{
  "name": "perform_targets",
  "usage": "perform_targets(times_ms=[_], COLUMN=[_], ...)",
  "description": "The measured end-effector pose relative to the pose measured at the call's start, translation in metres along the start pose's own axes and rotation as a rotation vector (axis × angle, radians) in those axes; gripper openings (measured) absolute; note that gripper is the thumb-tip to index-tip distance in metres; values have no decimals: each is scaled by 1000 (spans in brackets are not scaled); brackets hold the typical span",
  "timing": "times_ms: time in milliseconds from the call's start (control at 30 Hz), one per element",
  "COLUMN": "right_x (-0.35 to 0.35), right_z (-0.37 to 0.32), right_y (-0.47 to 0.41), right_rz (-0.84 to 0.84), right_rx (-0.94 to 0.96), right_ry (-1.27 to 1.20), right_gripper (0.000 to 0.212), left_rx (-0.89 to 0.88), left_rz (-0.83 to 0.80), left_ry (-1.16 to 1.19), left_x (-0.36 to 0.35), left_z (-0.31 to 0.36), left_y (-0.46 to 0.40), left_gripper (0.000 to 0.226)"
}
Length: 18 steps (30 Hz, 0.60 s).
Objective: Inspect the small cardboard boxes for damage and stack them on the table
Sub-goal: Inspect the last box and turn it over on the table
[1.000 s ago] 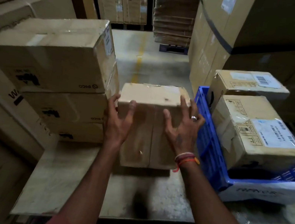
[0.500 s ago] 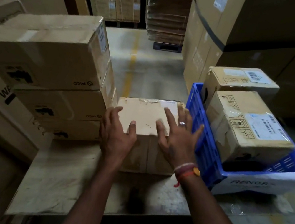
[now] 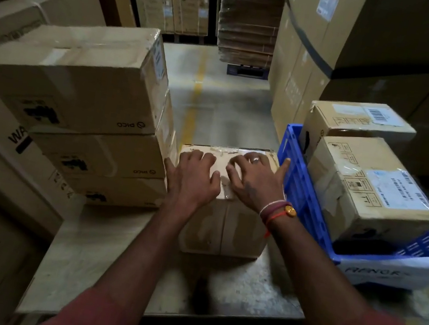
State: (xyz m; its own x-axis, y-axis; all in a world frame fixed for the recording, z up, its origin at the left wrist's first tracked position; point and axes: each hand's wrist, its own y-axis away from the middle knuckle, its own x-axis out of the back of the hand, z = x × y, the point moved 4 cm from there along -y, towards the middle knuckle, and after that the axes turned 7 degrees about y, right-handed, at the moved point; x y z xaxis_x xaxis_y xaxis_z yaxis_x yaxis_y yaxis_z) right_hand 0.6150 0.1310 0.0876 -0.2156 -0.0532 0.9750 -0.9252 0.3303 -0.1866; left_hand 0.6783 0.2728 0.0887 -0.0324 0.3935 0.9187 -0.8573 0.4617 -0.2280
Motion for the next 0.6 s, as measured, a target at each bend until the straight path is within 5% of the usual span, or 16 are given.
perform_targets(times_ms=[267, 600], right_x=[-20, -9], right_z=[4, 15], right_y=[-15, 8], right_rz=[-194, -60], right_rx=[47, -46], right_ry=[74, 65], right_gripper=[60, 83], left_rx=[1, 27], left_rz=[-140, -57], left_ry=[41, 54], left_x=[-26, -16], left_z=[-8, -5], left_y=[-19, 18], left_gripper=[54, 63])
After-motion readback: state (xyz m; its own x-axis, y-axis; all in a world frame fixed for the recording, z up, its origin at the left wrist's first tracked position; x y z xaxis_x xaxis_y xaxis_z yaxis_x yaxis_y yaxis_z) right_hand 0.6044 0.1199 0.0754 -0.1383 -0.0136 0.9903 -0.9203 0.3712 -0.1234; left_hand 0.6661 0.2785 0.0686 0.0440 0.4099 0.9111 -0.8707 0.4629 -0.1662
